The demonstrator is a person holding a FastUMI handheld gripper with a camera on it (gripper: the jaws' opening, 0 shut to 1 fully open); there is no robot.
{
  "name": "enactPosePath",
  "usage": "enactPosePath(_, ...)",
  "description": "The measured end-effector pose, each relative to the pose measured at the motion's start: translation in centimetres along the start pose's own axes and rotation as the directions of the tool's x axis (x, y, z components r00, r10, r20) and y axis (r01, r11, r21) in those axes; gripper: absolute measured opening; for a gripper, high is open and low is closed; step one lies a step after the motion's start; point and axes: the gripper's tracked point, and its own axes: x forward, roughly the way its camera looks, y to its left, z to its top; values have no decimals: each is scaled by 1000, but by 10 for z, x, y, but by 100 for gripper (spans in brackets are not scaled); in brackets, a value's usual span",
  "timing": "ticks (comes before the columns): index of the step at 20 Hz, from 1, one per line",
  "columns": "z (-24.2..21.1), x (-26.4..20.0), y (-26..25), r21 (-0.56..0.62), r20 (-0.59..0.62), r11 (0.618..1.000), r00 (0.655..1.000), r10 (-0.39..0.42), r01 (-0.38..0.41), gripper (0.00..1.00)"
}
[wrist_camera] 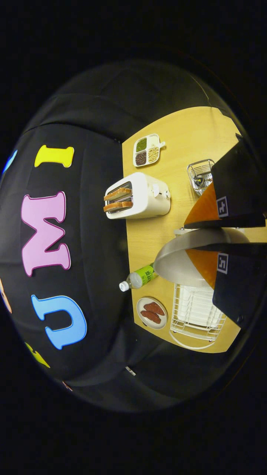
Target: Take the plate from the dish rack, then take the spoon from the basket and place it into the plate.
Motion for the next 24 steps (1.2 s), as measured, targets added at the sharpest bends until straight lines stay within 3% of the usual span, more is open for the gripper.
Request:
enactPosePath(3,-18,-33,-19,40,-6,995,996,93,-93,20)
enactPosePath(13,-137,-103,-103,138,-102,968,969,224,-209,20)
enactPosePath(19,-211,-86,-145,113,-216,967,944,248,-228,20)
enactPosePath(24,-248,-38,-165,187,-292,952,911,290,-243,21)
